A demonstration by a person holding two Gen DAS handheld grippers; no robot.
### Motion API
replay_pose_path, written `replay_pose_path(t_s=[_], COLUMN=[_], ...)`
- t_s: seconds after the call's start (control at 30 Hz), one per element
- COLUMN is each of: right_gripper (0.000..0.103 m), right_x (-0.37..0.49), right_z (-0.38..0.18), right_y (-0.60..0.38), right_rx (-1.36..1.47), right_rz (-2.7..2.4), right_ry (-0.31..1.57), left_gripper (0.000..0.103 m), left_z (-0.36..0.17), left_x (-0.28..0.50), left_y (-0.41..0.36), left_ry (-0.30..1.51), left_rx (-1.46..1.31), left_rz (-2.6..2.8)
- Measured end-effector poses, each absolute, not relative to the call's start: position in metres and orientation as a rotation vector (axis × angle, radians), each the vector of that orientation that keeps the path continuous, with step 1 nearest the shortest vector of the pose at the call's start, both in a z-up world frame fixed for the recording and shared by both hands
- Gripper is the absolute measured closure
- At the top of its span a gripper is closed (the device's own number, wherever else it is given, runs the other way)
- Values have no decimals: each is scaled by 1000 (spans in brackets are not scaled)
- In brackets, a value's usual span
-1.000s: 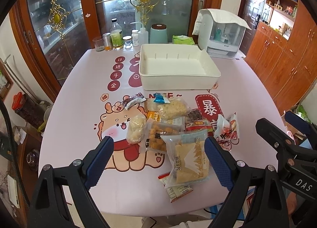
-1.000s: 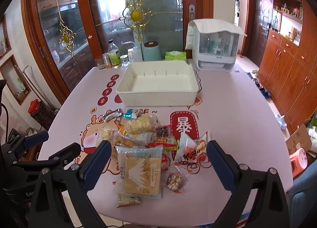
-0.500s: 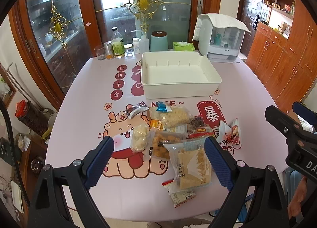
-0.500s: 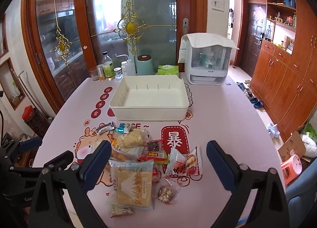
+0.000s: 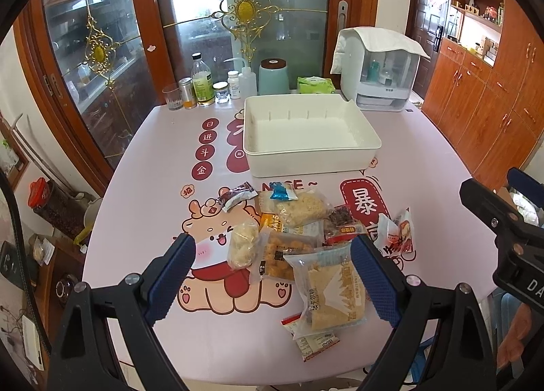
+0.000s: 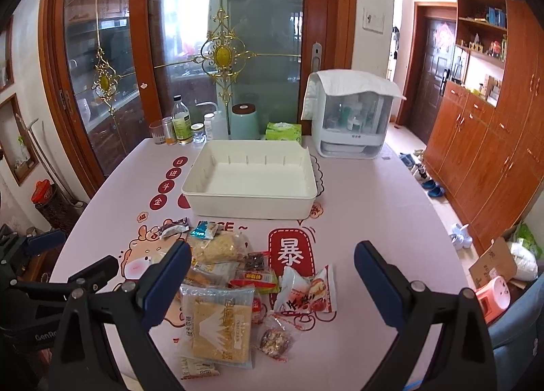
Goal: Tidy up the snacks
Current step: 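Move both grippers open toward the pile of snack packages, then grasp the clear bag of pale puffed snack with the left gripper while the right grasps the mountain-print bag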
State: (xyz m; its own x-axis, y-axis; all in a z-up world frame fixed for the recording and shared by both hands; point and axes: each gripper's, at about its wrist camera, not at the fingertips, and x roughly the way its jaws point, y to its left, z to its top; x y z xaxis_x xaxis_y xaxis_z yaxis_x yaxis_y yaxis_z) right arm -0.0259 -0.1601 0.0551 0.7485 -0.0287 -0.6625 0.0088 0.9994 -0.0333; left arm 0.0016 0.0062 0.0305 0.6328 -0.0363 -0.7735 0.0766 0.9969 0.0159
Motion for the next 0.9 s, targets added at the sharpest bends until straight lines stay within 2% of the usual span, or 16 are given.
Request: replay_pose_path(t_s=[0.43, 0.9], right_gripper=[6, 6], right_x=[-22, -3], right_z=[43, -30], right_y=[-152, -138], right_rx=[-48, 18], right_rz=[48, 113], right_ry=[773, 1012], left_gripper=[11, 11], left_z=[9, -33], left_x=[23, 38], left_y=[39, 62], left_ry=[919, 996], left_rx=[1, 62], left_rz=[-36, -42])
